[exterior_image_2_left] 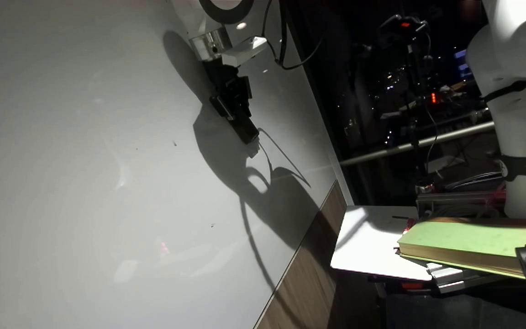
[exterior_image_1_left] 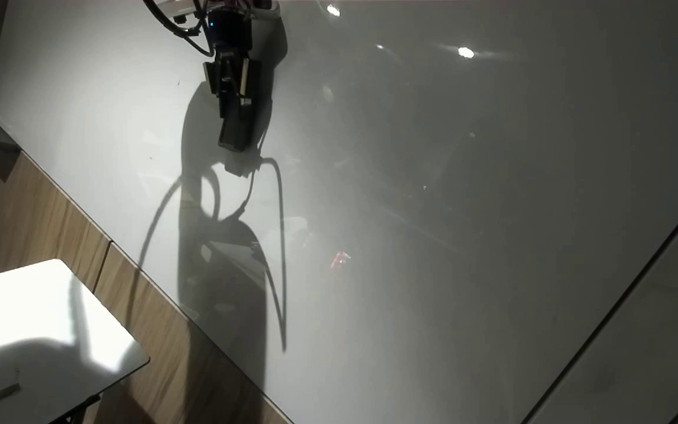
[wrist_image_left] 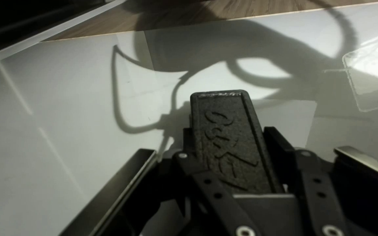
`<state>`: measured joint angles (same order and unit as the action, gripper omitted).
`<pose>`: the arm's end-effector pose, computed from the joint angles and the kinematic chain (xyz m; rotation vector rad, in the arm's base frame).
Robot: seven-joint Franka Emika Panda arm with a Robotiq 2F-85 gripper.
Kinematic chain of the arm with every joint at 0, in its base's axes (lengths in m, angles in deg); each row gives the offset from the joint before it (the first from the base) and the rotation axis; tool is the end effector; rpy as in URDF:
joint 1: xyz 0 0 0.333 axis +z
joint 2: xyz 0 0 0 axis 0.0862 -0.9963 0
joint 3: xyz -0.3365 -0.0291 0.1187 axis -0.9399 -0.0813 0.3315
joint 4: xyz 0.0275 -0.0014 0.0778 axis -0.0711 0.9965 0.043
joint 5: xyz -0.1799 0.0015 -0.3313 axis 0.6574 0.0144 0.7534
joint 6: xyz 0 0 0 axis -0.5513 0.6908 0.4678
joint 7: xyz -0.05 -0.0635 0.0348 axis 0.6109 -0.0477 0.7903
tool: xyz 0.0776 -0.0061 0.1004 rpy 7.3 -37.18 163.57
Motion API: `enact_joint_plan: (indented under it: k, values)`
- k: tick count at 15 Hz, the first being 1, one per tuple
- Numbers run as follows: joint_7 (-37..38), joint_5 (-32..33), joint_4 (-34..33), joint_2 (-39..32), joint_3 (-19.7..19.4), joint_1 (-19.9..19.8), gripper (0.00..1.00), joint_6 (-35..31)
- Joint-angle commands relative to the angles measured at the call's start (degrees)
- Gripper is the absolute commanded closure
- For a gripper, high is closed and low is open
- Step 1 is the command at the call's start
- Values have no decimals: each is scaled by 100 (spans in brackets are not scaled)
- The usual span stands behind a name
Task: Use the duster to erase the markings on the board
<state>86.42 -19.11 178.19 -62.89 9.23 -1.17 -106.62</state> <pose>0.5164 0.0650 0.5980 2.7850 -0.2461 0.3944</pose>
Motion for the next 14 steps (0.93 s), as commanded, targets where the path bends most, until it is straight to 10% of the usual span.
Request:
enact_joint_plan:
  k: [1,14]
  values:
    - [-449,-372,1140,778,86,152,71,-164]
    - [-483,-392,1188,782,97,167,71,-124]
